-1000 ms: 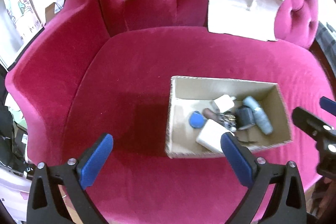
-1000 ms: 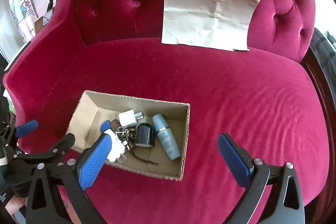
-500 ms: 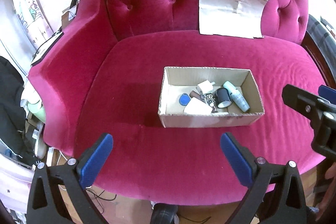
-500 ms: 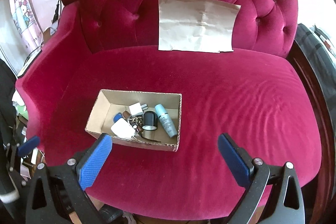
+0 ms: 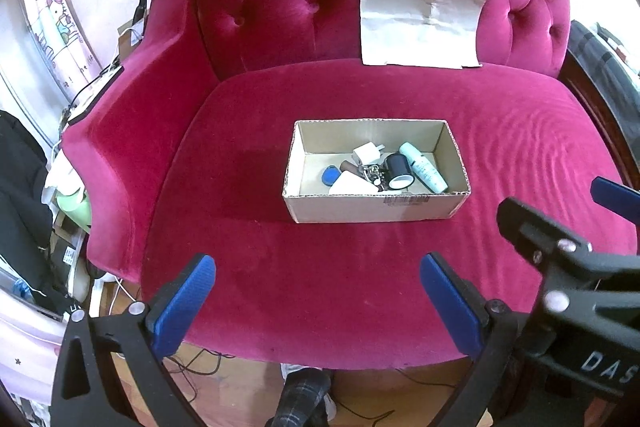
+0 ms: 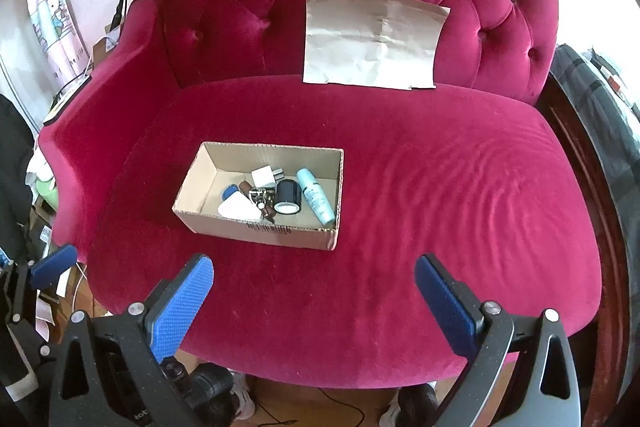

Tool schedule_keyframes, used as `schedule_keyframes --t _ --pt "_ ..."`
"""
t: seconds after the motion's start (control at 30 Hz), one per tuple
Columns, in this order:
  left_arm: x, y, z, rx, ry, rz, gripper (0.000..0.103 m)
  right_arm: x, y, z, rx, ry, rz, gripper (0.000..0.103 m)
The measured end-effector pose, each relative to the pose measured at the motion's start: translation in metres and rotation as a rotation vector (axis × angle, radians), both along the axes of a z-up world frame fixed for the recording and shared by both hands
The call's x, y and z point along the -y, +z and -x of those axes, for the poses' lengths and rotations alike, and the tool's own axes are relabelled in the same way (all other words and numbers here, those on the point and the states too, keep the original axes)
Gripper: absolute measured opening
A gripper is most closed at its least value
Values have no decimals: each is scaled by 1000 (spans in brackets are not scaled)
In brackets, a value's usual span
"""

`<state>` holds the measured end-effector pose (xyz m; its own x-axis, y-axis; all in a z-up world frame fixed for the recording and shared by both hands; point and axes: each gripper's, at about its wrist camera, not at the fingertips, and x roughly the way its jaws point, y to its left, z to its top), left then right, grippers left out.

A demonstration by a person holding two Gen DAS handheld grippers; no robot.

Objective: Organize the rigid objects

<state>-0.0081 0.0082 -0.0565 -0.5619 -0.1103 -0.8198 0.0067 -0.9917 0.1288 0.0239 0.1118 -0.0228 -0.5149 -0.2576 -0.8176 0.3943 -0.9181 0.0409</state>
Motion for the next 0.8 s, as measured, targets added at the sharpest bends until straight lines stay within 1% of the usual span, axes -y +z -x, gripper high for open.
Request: schedule_keyframes --t 0.17,0.47,0.6,0.8 --pt "-3 6 -2 -9 1 -13 103 -3 1 -3 -5 -1 -9 103" --pt "-10 9 -3 2 -9 -27 103 -10 3 -4 -8 -8 -1 103" --pt "-11 12 -3 4 0 -34 103 -11 6 -5 -18 -12 1 103" --pt "-11 15 -3 -10 0 -47 103 -12 11 -4 -32 -14 10 103"
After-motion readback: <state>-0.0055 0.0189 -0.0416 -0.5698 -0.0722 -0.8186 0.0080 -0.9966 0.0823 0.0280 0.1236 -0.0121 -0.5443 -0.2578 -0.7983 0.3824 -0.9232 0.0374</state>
